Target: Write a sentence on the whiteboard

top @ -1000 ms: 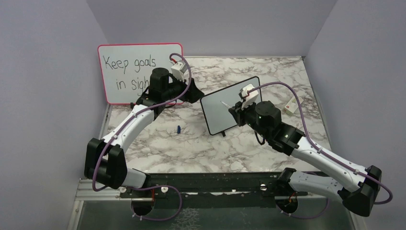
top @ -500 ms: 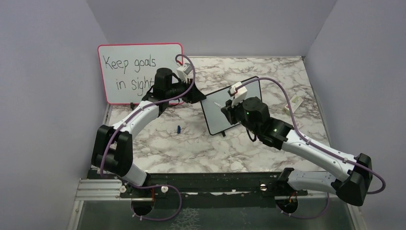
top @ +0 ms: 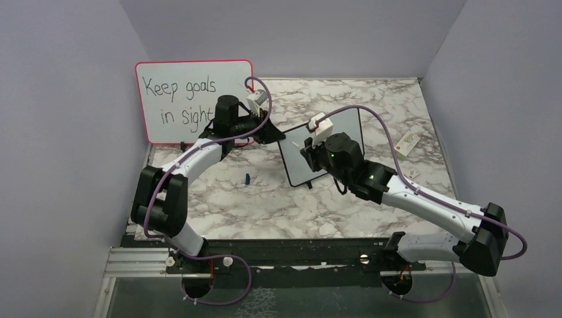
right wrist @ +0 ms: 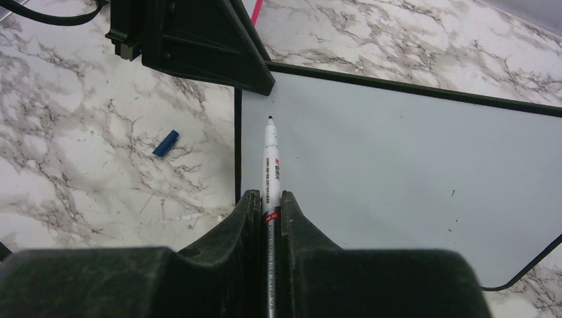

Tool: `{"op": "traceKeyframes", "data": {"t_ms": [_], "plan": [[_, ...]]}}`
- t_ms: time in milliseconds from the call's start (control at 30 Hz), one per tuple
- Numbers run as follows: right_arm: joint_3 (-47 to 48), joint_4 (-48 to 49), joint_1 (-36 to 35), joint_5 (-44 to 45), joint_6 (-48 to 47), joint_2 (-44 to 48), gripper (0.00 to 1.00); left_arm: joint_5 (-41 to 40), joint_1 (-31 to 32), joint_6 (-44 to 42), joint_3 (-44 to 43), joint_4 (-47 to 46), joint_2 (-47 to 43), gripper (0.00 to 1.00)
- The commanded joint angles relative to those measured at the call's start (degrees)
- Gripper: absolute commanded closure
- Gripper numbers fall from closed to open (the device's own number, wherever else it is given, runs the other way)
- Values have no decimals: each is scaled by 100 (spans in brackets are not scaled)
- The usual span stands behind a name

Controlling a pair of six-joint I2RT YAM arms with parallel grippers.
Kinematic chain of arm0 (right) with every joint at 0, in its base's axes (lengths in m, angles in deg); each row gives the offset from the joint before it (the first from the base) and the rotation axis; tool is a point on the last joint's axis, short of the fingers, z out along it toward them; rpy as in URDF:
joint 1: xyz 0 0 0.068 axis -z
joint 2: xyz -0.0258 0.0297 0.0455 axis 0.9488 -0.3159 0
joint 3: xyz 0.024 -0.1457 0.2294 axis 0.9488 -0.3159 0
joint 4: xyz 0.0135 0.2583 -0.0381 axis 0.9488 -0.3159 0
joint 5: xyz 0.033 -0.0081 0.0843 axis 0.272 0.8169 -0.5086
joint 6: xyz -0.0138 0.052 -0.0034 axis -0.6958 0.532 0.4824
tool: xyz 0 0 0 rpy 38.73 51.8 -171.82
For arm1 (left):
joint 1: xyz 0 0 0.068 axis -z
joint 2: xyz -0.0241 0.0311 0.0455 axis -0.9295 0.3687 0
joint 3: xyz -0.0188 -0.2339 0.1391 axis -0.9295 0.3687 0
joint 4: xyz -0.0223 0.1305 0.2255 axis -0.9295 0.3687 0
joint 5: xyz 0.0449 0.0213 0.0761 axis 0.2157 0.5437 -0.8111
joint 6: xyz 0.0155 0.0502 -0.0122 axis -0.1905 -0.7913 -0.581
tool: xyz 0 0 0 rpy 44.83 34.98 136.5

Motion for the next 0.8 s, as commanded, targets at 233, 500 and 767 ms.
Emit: {"op": "traceKeyframes", "data": {"t_ms": [233, 500, 767], "plan": [[269, 222, -487, 1155, -220, -354, 99, 413, -121, -201, 45, -277, 68, 100], [403, 279, -718, 1564, -186, -604, 99, 507, -121, -525, 85, -168, -26, 100], [557, 206, -750, 1607, -115, -787, 99, 398, -121, -950, -25, 328, -7, 100]]}}
